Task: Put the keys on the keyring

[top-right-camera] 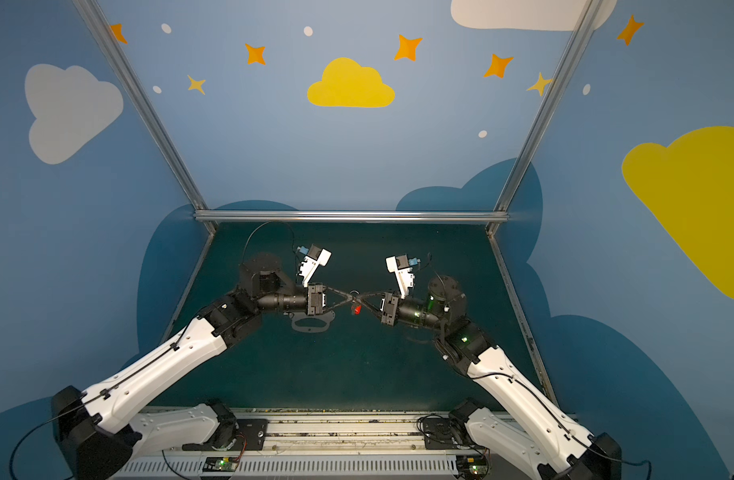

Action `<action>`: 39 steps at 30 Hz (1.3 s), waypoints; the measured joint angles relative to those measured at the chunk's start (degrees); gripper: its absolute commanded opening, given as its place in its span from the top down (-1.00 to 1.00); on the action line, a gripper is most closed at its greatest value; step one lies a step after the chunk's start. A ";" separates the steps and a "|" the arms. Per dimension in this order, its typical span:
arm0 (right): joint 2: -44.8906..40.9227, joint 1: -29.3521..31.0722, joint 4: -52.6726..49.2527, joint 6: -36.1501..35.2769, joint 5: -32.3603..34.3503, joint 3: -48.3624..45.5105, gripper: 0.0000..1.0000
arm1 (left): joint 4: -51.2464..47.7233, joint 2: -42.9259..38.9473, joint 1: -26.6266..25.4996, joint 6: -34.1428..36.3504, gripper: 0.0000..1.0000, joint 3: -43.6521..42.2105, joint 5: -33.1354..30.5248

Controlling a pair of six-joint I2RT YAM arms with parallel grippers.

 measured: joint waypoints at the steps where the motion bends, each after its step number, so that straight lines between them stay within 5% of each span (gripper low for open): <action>1: 0.04 0.00 0.00 0.02 0.00 0.02 0.74 | 0.00 -0.02 0.00 0.00 0.92 0.00 -0.02; 10: 0.76 -0.02 0.22 0.44 -0.17 0.15 0.97 | -0.72 -0.02 0.00 0.39 0.90 0.04 -0.70; 13: 1.07 -0.02 0.26 0.44 -0.15 0.20 1.00 | -0.90 -0.02 0.00 0.39 0.75 0.04 -0.79; 17: 2.23 -0.13 1.51 0.76 -0.35 0.13 1.00 | -1.27 -0.52 0.00 0.35 0.31 0.31 -1.22; 20: 3.69 -0.48 4.50 1.79 -2.16 -0.09 1.00 | -2.95 -2.54 0.39 0.07 0.25 0.50 -3.54; 28: 8.00 -2.08 16.04 6.60 -10.16 -0.37 1.00 | -2.14 -11.34 8.11 -2.64 0.28 -1.07 -4.50; 39: 17.90 -2.78 32.70 15.34 -27.32 3.48 1.00 | -2.60 -11.54 9.97 -3.04 0.31 -3.28 -2.86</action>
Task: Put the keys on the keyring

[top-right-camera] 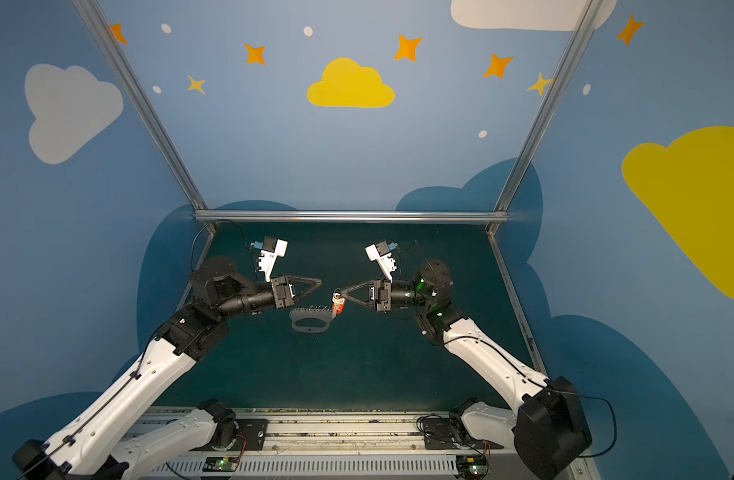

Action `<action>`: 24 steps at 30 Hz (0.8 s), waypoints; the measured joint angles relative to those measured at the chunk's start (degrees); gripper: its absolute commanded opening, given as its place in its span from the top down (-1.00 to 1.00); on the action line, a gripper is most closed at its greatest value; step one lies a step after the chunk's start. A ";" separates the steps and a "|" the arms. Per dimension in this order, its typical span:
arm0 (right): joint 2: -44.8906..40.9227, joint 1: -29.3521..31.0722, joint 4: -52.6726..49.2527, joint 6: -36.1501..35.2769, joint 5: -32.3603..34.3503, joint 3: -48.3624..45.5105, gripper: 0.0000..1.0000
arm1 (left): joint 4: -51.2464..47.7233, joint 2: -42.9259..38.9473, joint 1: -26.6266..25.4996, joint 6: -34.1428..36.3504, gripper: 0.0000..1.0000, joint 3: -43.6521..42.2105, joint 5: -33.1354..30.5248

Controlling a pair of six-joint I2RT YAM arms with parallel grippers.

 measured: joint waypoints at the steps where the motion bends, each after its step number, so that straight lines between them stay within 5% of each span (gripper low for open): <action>1: 0.52 0.00 0.87 0.57 -1.18 0.61 1.00 | 0.00 0.00 0.09 0.00 0.31 -0.15 0.15; 11: 1.84 -0.07 4.37 2.16 -7.56 4.92 1.00 | 0.50 -2.43 1.20 0.02 0.26 -2.29 2.03; 24: 0.55 -0.85 -20.90 -14.12 1.95 6.82 1.00 | 5.66 0.24 0.68 -2.36 0.29 -2.51 6.51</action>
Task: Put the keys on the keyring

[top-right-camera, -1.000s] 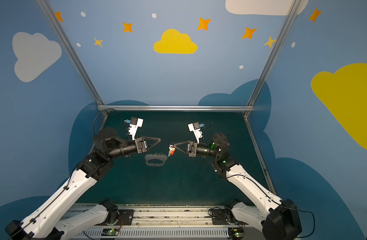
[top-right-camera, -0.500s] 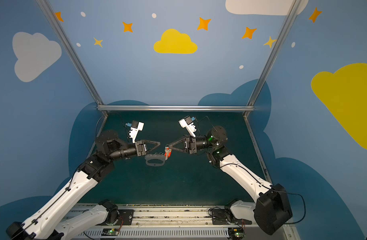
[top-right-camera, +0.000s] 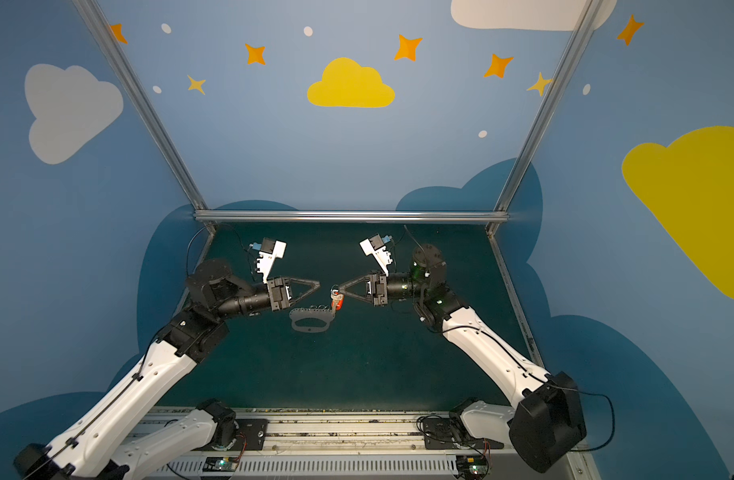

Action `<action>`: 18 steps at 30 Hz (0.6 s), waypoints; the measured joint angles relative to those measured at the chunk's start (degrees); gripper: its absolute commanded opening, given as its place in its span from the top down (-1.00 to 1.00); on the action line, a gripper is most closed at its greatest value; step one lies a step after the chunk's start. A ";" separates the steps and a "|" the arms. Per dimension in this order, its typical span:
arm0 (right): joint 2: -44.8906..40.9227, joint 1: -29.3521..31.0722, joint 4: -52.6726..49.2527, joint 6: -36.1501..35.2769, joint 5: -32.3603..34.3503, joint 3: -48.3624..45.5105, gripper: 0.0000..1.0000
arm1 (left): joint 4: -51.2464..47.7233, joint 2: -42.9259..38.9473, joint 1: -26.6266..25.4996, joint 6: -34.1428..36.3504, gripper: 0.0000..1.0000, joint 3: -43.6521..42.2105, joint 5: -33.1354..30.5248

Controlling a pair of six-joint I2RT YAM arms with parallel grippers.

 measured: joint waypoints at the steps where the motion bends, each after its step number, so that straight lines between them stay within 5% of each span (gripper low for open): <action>1: -0.31 -0.02 -0.85 -0.39 0.79 0.00 1.00 | 0.17 0.74 -0.66 -0.07 0.29 0.00 0.44; 18: -2.78 -0.09 -4.17 -2.95 4.79 -0.09 1.00 | 1.42 5.86 -4.37 -0.24 0.48 2.23 1.33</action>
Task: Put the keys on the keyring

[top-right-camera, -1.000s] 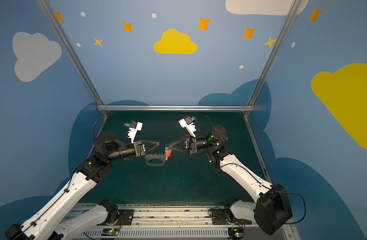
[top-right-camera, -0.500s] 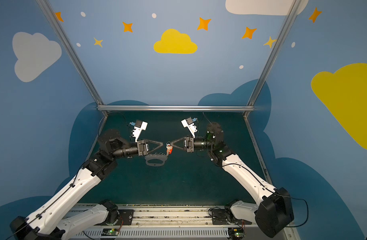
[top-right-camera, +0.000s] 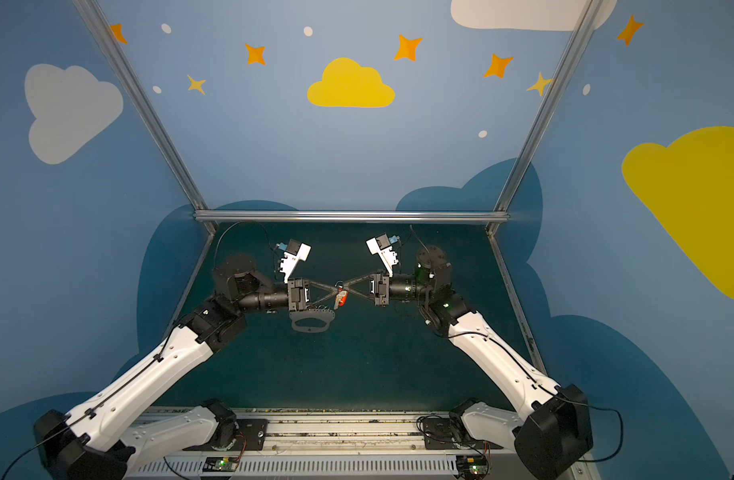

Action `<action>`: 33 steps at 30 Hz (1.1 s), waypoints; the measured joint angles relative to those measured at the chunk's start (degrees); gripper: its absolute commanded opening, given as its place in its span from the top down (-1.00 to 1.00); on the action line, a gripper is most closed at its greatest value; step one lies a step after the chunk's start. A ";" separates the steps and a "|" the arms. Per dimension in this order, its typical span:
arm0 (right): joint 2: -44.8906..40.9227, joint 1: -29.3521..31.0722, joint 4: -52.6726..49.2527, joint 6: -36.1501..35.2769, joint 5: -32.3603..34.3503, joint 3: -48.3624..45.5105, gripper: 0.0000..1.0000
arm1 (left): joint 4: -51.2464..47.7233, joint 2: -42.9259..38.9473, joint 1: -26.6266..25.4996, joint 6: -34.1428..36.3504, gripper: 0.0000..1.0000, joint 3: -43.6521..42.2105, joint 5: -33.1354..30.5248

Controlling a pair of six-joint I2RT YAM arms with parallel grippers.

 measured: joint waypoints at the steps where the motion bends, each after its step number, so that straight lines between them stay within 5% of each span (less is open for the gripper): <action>1: 0.00 0.00 -0.11 -0.02 0.09 0.00 1.00 | -0.09 0.04 0.00 0.00 0.39 0.02 -0.24; 5: 0.00 0.00 -0.83 -0.28 0.15 -0.11 1.00 | -0.20 -0.04 0.07 0.17 0.06 0.79 -1.46; 16: 0.00 0.04 -2.84 -1.27 0.68 -0.26 1.00 | 0.72 -0.44 0.52 -0.50 0.29 1.22 -1.40; 23: 0.00 0.09 -3.65 -1.62 0.92 -0.26 1.00 | 0.76 -0.33 0.48 -0.74 0.16 1.27 -1.44; 33: -0.07 0.44 -7.50 -4.85 3.17 -0.39 1.00 | -4.46 -1.44 2.32 0.33 0.29 0.48 -10.10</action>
